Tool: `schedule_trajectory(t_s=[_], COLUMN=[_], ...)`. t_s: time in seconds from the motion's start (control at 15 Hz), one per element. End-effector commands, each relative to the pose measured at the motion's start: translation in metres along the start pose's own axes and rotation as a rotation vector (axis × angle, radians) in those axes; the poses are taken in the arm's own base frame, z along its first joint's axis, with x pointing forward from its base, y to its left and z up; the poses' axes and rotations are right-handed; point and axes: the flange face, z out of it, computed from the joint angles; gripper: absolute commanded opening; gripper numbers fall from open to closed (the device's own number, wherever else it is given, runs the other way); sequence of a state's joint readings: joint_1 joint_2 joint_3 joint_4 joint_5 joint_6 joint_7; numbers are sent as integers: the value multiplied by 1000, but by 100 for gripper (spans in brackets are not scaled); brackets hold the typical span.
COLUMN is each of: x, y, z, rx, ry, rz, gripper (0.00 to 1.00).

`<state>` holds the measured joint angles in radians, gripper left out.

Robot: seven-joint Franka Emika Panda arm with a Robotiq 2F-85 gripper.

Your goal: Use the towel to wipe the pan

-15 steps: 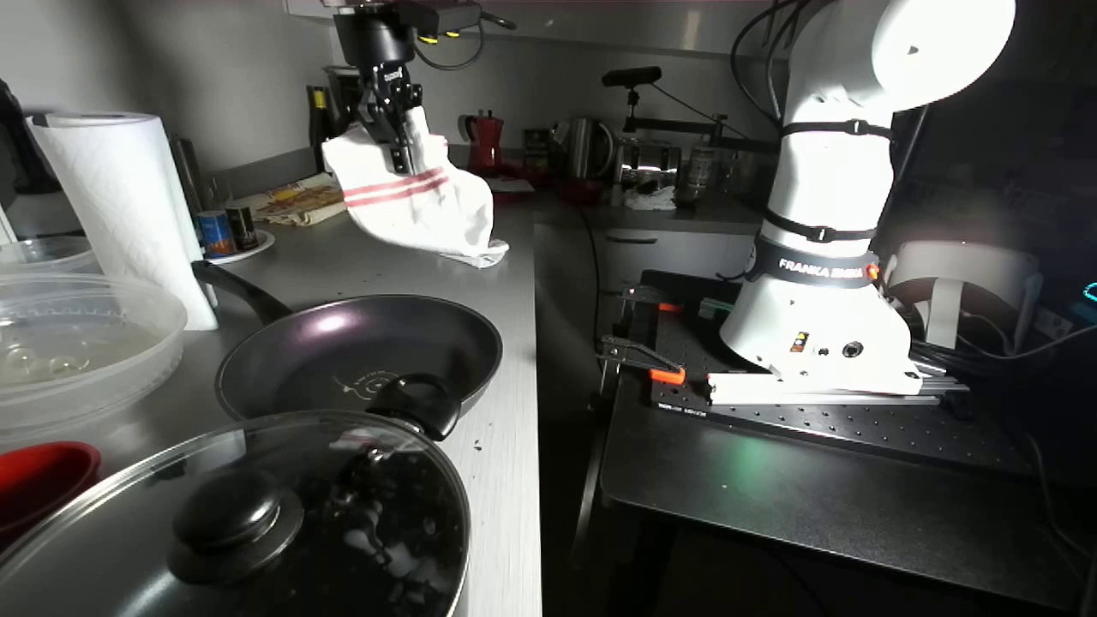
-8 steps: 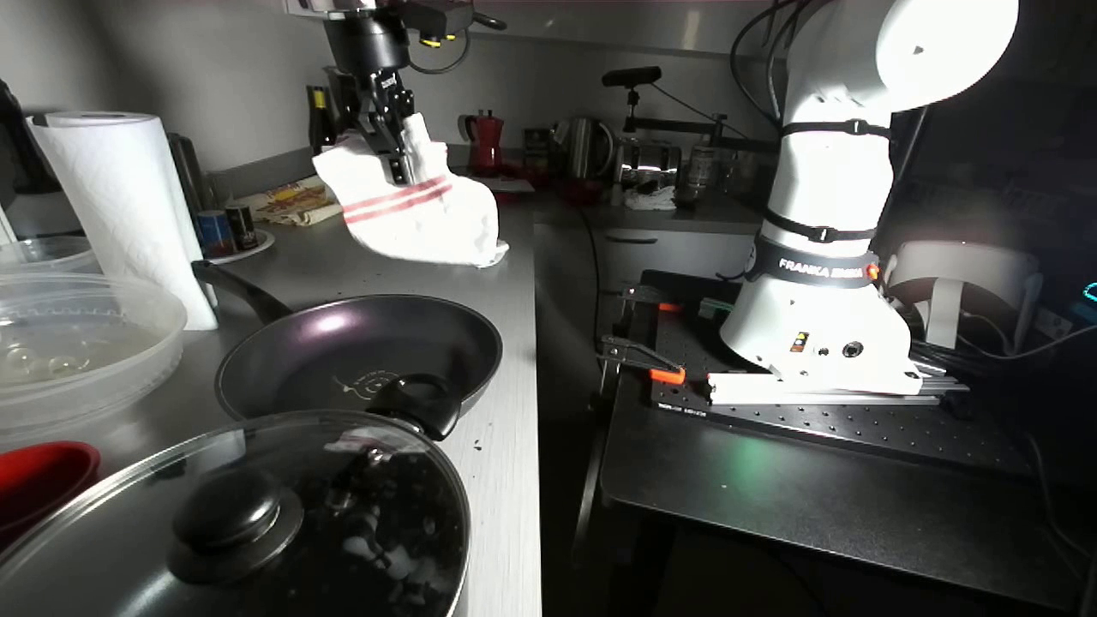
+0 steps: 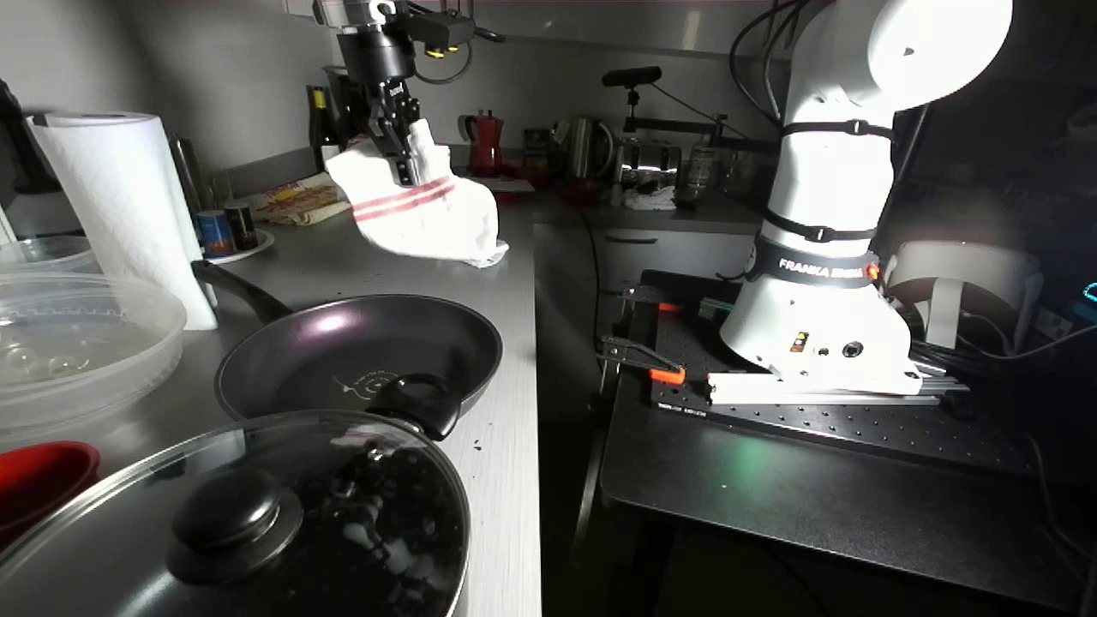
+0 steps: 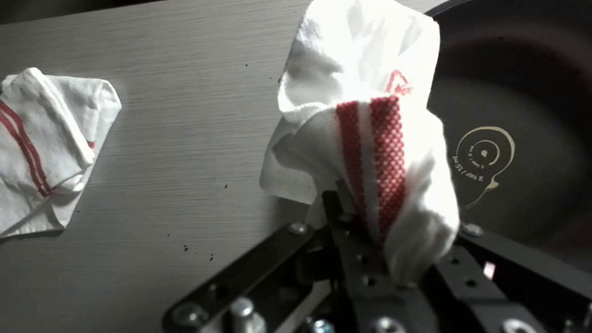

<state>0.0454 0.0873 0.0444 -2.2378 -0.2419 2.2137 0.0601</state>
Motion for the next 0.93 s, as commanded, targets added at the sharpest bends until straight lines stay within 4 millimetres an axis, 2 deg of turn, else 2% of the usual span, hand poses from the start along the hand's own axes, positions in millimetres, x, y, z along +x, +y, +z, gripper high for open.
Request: schedule_trajectory(t_s=[0.0, 0.2, 0.47, 0.87], x=[22, 40, 59, 64], y=[14, 9, -15, -57], z=[7, 11, 16, 40], rx=[15, 3, -12, -9], ry=[-3, -22, -43, -80], rz=[-62, -126, -213, -349], gripper=[3, 3, 3, 3])
